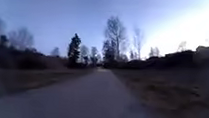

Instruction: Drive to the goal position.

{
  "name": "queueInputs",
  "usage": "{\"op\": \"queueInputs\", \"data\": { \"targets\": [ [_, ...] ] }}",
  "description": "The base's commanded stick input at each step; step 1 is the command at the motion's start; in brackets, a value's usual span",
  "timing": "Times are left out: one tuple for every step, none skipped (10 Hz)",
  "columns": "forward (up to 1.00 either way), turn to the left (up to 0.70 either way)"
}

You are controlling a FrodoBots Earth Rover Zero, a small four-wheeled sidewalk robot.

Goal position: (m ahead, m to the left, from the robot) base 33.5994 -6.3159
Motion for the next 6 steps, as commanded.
{"op": "queueInputs", "data": {
  "targets": [
    [1.00,0.00],
    [1.00,0.00],
    [1.00,0.00],
    [1.00,0.00],
    [1.00,0.00],
    [1.00,0.00]
  ]
}}
